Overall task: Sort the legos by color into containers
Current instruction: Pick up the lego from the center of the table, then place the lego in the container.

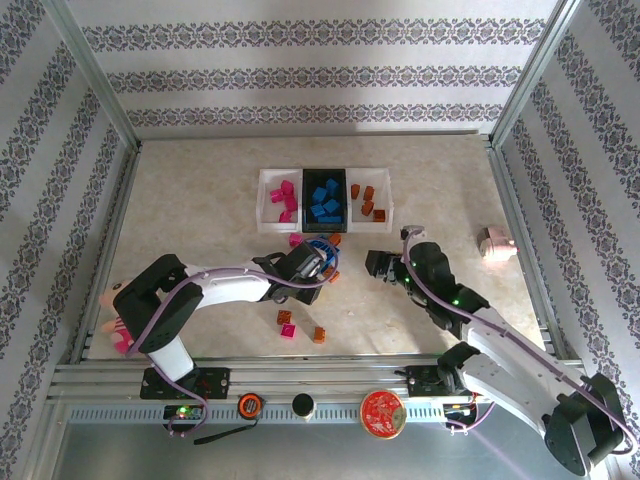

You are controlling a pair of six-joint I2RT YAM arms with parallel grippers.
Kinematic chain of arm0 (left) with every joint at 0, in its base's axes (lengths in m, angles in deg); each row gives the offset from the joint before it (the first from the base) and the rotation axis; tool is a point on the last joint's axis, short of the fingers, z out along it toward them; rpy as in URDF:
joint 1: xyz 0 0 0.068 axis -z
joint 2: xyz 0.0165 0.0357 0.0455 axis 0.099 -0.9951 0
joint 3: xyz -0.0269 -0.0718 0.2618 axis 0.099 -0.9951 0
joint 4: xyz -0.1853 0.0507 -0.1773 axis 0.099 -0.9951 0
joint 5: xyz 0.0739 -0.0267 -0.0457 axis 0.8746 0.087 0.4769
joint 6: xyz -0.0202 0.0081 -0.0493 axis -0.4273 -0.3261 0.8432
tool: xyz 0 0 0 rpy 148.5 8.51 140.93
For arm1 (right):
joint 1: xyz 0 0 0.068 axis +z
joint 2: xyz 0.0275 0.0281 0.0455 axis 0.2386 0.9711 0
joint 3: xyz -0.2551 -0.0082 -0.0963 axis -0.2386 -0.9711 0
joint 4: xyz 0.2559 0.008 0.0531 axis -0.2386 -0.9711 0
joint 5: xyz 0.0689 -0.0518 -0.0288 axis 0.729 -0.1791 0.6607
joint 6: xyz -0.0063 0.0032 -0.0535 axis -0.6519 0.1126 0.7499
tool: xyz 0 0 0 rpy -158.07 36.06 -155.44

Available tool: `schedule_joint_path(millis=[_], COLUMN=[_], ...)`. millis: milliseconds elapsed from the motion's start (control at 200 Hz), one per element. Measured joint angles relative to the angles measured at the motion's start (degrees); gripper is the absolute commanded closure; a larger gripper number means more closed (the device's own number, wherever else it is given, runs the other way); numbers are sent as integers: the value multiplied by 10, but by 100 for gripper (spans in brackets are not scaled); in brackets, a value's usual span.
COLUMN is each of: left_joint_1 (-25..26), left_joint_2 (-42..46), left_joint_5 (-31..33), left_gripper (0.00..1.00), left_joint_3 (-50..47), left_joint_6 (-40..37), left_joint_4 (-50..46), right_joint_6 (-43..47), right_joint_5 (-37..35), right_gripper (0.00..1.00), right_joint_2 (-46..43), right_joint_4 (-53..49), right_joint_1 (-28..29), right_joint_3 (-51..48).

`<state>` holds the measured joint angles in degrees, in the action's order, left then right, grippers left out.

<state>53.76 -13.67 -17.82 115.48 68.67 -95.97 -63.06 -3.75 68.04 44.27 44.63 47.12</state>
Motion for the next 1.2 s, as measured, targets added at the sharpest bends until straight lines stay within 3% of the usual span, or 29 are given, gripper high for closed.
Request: schedule_joint_path(millis=[270,510,904,954,1094,1199], left_joint_1=[0,-17,-66,-69,-71,-73], left_joint_2=[2,-18,-271,-296,-344,-355], left_joint_5=[-11,-20,-28,-25,-11,-9], left_gripper=[82,83,83,79,53,46], left_joint_3=[24,189,529,560,629,653], left_joint_6=[-1,-10,-26,-26,-25,-21], left_joint_4=[12,4,-52,-63,-92,-103], right_joint_6=[-3,-10,-17,-18,-20,-21], right_joint_5=[-9,-12,-16,-16,-16,-16], right_gripper=[30,29,29,29,29,29], right_joint_2=[-34,-54,-116,-122,-134,-140], right_joint_4=[-23,-32,-82,-87,-97,-106], right_joint_1=[0,0,-3,-3,-3,-3], right_joint_3=[-24,-35,-61,-61,-65,-68])
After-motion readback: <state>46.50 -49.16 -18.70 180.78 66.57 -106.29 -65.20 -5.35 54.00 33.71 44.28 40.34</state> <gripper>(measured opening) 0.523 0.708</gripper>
